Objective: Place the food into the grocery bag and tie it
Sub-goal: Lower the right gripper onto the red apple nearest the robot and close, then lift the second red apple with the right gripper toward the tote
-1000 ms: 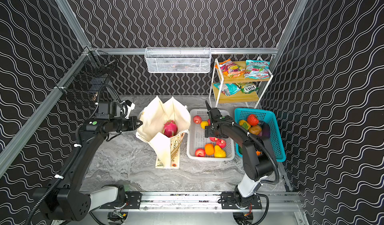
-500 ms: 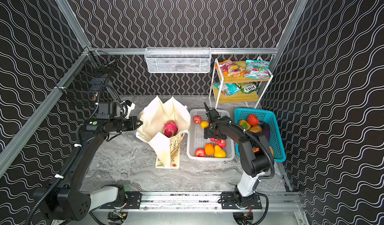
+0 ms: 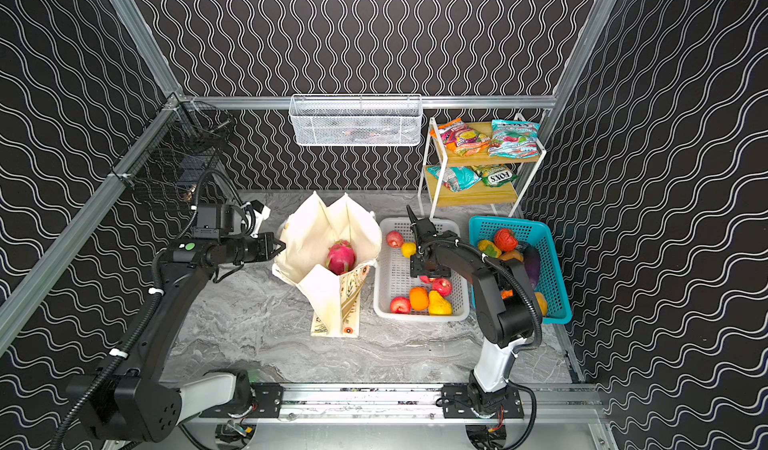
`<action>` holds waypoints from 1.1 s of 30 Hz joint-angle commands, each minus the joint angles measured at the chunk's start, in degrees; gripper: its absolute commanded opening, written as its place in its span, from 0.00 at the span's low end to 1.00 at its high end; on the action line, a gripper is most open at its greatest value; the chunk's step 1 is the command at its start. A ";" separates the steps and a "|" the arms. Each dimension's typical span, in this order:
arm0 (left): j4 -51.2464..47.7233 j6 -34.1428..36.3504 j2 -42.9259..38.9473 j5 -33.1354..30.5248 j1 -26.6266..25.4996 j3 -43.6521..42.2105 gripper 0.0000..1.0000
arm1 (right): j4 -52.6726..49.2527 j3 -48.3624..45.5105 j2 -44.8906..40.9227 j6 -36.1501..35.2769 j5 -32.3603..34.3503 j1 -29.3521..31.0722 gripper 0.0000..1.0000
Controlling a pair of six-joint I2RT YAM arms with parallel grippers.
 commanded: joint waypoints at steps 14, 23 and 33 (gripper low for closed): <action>0.39 0.15 -0.15 0.76 -0.01 -0.22 0.00 | 0.29 0.12 0.12 0.19 1.65 -0.09 0.61; 0.61 -0.13 -0.29 0.85 -0.01 -0.26 0.00 | -1.46 0.91 -2.61 0.22 1.78 -0.02 0.55; 1.06 -0.59 0.02 1.03 -0.01 -0.44 0.00 | -5.90 3.87 -10.57 0.50 1.78 0.46 0.53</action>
